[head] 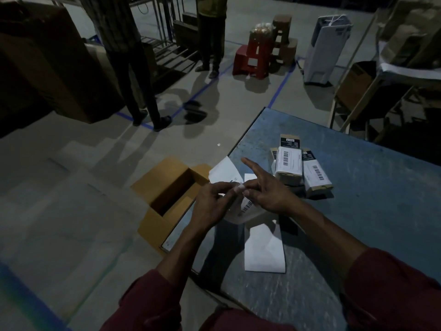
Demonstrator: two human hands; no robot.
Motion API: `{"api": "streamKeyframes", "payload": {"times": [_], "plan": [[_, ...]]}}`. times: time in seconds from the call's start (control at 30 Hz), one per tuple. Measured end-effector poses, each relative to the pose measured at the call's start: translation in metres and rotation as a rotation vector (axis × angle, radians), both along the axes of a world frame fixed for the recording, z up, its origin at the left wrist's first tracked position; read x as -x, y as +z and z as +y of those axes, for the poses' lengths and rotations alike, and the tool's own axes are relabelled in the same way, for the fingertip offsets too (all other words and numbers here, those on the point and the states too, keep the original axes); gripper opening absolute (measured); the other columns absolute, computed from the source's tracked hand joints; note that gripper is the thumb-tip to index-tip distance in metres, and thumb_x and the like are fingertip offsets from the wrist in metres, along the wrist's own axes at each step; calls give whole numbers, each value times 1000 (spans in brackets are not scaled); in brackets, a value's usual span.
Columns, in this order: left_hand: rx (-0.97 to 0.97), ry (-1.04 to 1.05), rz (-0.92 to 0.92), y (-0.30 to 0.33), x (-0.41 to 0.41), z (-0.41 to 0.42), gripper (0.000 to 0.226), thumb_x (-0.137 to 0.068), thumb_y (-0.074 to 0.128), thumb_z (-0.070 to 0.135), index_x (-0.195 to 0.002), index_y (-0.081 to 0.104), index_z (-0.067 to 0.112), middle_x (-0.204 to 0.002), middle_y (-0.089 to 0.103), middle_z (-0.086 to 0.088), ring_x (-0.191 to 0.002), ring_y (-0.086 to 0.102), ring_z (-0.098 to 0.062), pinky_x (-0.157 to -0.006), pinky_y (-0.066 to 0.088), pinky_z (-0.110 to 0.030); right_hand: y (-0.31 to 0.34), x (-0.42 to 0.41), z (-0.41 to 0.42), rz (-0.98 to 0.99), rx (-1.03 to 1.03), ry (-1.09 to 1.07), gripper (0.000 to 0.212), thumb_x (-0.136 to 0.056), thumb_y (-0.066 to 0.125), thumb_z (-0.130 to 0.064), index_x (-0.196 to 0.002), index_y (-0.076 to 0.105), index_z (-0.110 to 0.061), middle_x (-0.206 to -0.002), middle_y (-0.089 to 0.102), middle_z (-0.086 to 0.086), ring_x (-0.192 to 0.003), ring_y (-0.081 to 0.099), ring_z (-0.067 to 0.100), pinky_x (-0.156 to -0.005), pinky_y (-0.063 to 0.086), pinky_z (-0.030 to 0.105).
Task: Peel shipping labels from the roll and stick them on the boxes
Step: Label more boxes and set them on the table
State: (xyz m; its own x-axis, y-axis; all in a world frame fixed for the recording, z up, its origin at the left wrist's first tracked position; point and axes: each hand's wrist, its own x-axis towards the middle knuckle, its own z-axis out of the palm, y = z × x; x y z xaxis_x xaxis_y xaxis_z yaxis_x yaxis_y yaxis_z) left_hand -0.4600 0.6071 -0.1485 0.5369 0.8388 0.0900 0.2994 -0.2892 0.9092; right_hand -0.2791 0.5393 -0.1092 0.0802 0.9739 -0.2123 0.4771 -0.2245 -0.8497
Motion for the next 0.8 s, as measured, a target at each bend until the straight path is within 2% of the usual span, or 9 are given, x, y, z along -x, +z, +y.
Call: {"api": "streamKeyframes", "payload": {"times": [0.03, 0.17, 0.27, 0.33, 0.4, 0.47, 0.53, 0.67, 0.8], "plan": [[24, 9, -10, 0, 1, 1, 23, -103, 65, 36, -112, 82, 23, -108, 80, 0, -87, 75, -7, -67, 58, -24, -1, 0, 1, -5, 6, -9, 88, -100, 68, -16, -161, 13, -47, -127, 73, -8, -103, 69, -4, -85, 53, 18], [114, 171, -11, -3, 5, 16, 21, -105, 63, 22, -114, 80, 13, -100, 77, -4, -74, 66, -4, -60, 48, -13, -10, -5, 1, -6, 59, -56, 87, -99, 67, -15, -158, 15, -53, -133, 71, 2, -117, 69, 17, -98, 56, 41], [275, 298, -127, -5, 14, 42, 17, -103, 66, 21, -95, 80, 23, -92, 75, -4, -79, 65, -18, -67, 52, -31, -18, -11, 4, -29, 68, -97, 84, -98, 68, -16, -157, 20, -50, -121, 76, -1, -105, 74, 14, -97, 58, 49], [320, 399, -163, 0, 24, 63, 23, -103, 65, 19, -82, 76, 18, -76, 66, -1, -67, 56, -14, -59, 47, -25, -21, -13, 9, -43, 89, -119, 82, -98, 68, -13, -158, 22, -46, -119, 77, 1, -101, 75, 14, -96, 59, 49], [323, 505, -156, 7, 37, 86, 24, -101, 65, 15, -79, 72, 11, -71, 60, -4, -58, 46, -12, -56, 41, -21, -24, -13, 14, -68, 125, -130, 82, -97, 68, -13, -158, 23, -45, -126, 74, 5, -103, 74, 16, -91, 60, 41], [325, 580, -155, 14, 51, 111, 25, -99, 67, 15, -74, 72, 15, -68, 62, -4, -57, 49, -15, -62, 44, -29, -27, -12, 19, -88, 164, -141, 82, -97, 67, -13, -158, 23, -44, -135, 69, 8, -110, 72, 20, -77, 57, 26], [330, 630, -158, 20, 62, 133, 24, -96, 67, 16, -73, 72, 15, -67, 61, -5, -60, 53, -20, -62, 47, -37, -32, -10, 23, -125, 180, -155, 81, -95, 67, -11, -158, 25, -41, -137, 68, 10, -111, 71, 22, -71, 53, 21], [238, 786, -132, 31, 80, 172, 19, -92, 65, 18, -74, 69, 13, -73, 60, -12, -69, 56, -24, -60, 49, -41, -37, -5, 30, -185, 208, -194, 77, -92, 61, -4, -158, 30, -30, -128, 71, 12, -101, 70, 24, -82, 57, 33], [128, 849, -142, 47, 85, 186, 35, -97, 59, 18, -63, 51, 15, -62, 44, -3, -58, 40, -19, -58, 32, -34, -40, 1, 37, -238, 231, -193, 77, -90, 61, -1, -158, 32, -25, -134, 66, 17, -119, 65, 32, -100, 53, 40]]}}
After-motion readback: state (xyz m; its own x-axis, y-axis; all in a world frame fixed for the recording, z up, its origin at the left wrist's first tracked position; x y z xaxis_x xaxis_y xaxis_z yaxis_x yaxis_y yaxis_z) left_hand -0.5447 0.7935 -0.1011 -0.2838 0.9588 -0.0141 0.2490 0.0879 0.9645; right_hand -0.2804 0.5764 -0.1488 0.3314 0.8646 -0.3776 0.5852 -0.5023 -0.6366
